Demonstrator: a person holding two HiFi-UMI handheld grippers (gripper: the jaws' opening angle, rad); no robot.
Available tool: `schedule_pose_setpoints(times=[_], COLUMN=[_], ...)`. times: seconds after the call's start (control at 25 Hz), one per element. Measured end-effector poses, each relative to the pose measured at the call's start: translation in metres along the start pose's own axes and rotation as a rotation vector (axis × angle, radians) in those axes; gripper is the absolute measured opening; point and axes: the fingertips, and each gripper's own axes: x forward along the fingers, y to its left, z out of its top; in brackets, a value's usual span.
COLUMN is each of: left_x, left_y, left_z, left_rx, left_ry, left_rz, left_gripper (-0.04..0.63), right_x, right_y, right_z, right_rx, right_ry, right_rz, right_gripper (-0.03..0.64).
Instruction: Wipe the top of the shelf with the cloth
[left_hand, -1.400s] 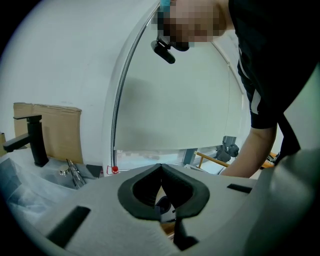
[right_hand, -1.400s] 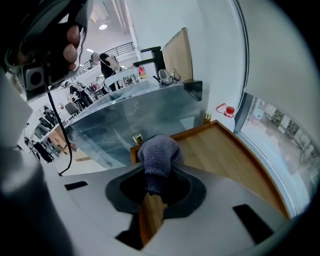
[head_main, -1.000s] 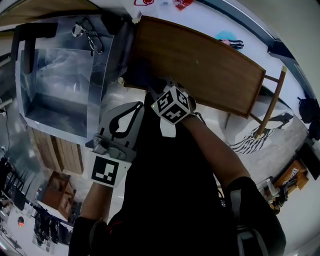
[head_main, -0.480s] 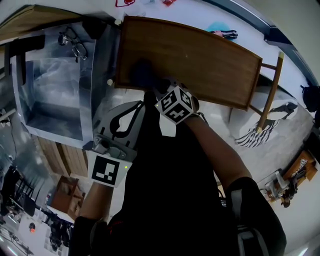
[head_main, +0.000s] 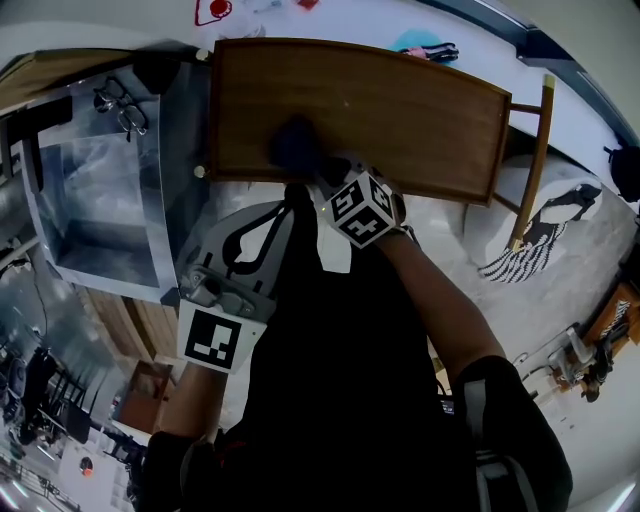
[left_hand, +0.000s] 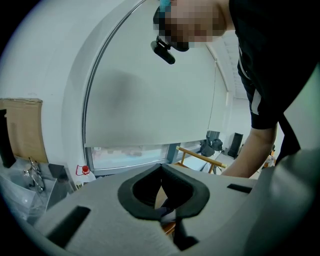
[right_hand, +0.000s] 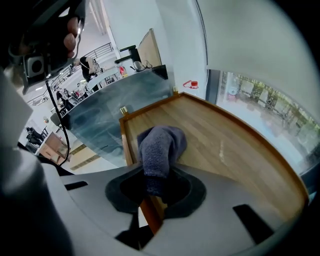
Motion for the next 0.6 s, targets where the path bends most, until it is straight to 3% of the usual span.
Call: schedule_pose_setpoints(times=[0.6], left_x=[0.049], left_y=[-0.055], left_z=[0.015], left_rx=[0.061], left_ry=[0.012], left_rz=[-0.111], left_gripper=[0.02], right_x=[-0.061], right_y=[-0.058], right_z=[-0.074], right_rx=[0.113], right_ry=[0.011], right_rz=[-0.117], right_gripper=[0.059])
